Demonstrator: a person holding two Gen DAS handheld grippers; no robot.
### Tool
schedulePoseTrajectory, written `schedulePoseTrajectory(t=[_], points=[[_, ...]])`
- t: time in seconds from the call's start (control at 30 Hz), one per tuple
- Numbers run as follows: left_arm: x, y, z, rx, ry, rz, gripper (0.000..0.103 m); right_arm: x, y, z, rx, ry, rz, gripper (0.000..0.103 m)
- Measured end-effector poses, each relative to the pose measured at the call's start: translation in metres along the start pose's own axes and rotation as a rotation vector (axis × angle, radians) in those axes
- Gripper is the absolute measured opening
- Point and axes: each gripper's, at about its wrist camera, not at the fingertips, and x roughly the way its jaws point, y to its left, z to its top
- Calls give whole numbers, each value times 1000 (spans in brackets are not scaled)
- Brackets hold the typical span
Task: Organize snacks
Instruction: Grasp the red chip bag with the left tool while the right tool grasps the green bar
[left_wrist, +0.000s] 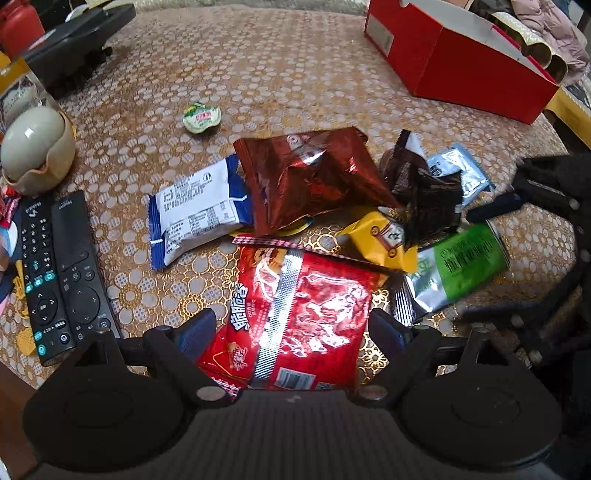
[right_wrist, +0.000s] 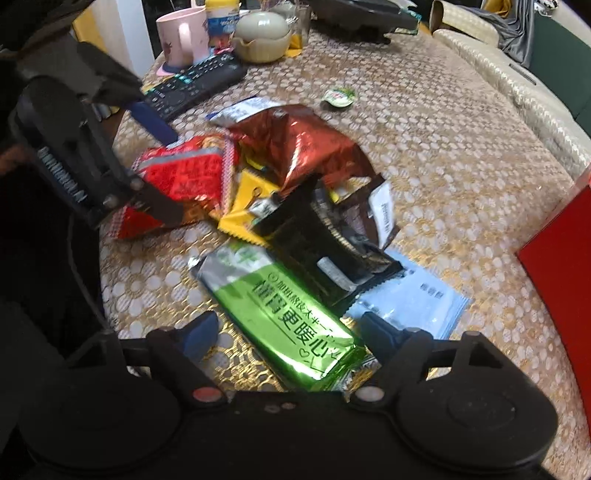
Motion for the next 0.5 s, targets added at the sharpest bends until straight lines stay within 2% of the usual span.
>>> schedulePoseTrajectory(t=[0.13,0.27,0.37,0.5], points=[[8,1,-1,15,16,1,90,0,14,-8,-48,16,24,78],[10,0,-2,28,6,11,89,1,20,-4,-32,-23,3,74],[10,0,-2,18,-3,12,89,2,21,1,-11,-39,-5,63],[7,-2,-3,11,-14,19,81,-1,21,-1,26,-48,-22,49]])
